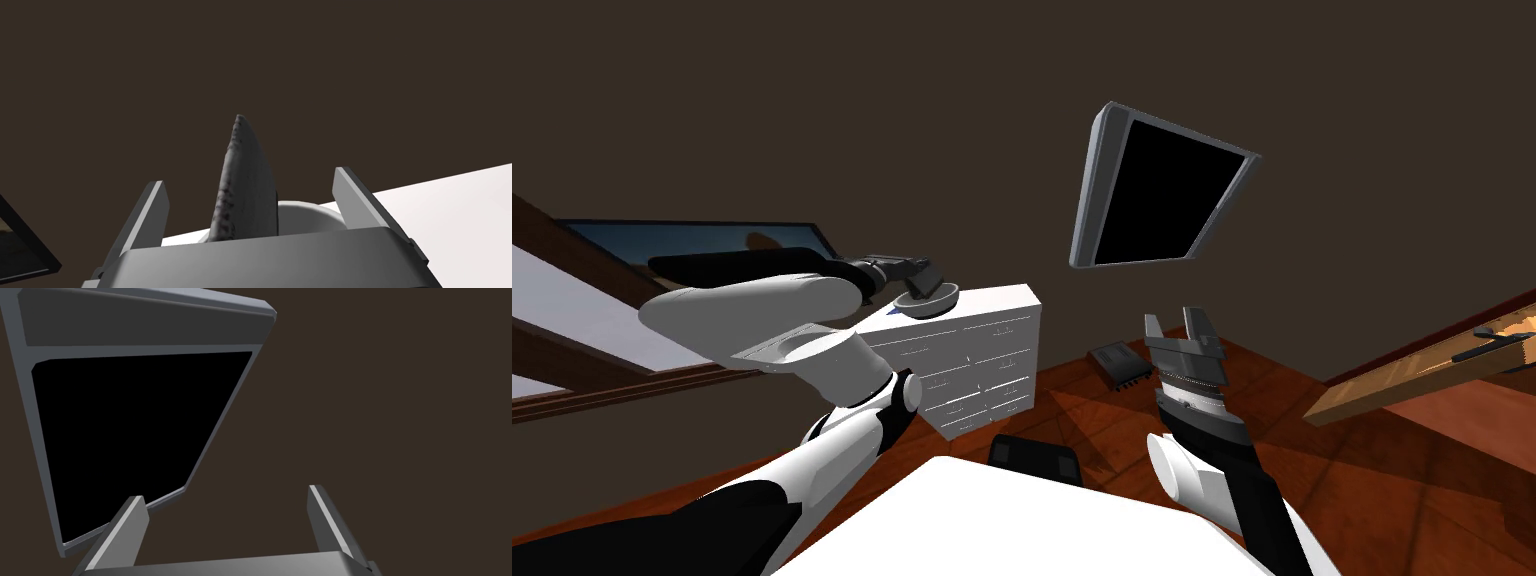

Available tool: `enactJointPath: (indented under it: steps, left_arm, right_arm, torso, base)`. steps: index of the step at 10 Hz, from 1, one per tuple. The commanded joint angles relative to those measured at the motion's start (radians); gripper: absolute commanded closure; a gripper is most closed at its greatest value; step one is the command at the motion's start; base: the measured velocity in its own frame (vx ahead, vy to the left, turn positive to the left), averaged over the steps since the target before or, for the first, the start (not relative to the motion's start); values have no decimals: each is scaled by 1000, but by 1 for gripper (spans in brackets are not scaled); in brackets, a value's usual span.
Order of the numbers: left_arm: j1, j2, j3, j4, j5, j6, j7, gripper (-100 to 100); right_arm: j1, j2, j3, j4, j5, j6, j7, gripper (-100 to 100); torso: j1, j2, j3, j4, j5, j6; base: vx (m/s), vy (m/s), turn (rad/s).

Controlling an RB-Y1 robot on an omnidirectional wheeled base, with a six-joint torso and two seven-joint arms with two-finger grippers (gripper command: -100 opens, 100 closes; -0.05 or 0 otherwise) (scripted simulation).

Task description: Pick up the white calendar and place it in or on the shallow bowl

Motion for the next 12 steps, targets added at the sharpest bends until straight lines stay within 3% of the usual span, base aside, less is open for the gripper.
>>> enactJointPath:
  steps: [1,6,7,8,12]
  left_arm:
    - [-16,34,16,3,6,37,11,-100]
    - [-60,134,64,5,24,140,43,-100]
    - [-53,122,61,3,25,127,37,-100]
    - [-55,125,62,4,25,132,39,0]
    - [-55,125,62,4,25,132,39,0]
  right_arm:
    - [0,0,0,0,0,0,0,0]
    - [0,0,0,0,0,0,0,0]
    - [0,0,0,0,0,0,0,0]
    - [0,0,0,0,0,0,0,0]
    - [0,0,0,0,0,0,0,0]
  torso:
    - [0,0,0,0,0,0]
    - [0,0,0,0,0,0]
    - [0,0,0,0,0,0]
    - [-1,0,0,0,0,0]
    - [-2,0,0,0,0,0]
  base:
    - [9,19,-112]
    - [9,17,-98]
    - [3,10,-20]
    - [0,0,0]
    - [0,0,0]
